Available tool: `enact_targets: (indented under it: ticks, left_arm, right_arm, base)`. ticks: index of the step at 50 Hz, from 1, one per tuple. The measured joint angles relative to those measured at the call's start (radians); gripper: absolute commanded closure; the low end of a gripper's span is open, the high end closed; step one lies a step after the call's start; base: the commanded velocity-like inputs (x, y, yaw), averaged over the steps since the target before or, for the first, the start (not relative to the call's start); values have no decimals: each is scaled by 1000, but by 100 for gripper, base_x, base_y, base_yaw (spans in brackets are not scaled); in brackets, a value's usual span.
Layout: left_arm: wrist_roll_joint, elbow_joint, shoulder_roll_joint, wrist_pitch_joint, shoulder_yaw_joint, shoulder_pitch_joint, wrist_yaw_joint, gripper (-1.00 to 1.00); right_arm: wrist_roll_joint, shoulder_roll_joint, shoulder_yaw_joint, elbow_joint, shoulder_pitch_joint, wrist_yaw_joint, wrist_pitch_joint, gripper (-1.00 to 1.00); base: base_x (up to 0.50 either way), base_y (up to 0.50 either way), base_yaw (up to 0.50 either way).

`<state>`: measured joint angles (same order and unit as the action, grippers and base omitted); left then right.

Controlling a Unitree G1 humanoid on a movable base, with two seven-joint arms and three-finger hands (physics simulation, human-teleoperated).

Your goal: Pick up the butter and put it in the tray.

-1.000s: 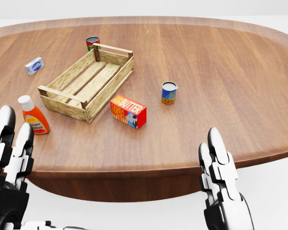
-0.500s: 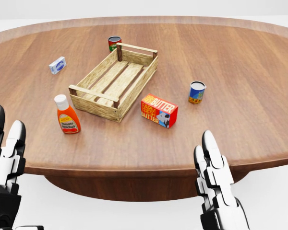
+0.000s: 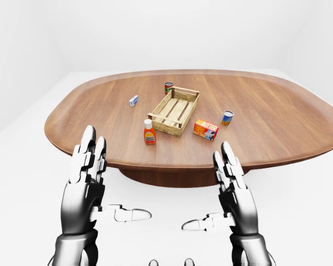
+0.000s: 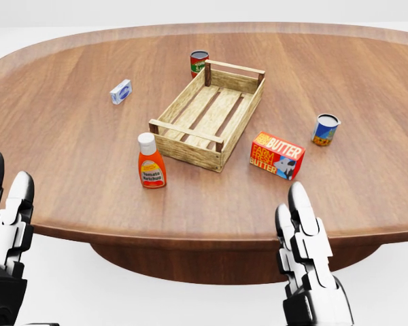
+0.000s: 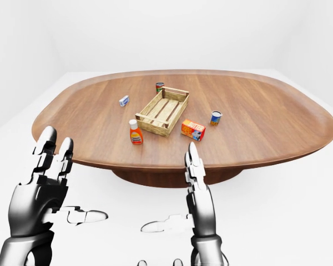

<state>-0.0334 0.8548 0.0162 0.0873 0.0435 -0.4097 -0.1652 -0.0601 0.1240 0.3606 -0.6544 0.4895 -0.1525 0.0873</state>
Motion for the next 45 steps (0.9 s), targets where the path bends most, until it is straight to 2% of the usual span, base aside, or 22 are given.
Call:
enact_targets:
  ticks: [11, 45]
  left_arm:
    - [-4, 9, 4, 0, 2, -3, -4, -100]
    - [-4, 12, 7, 0, 0, -5, -4, -100]
  right_arm:
    - [58, -18, -36, 0, -9, 14, 0, -100]
    - [98, -27, -59, -9, -3, 37, 0, -100]
  base:
    - [8, 0, 0]
    - [35, 0, 0]
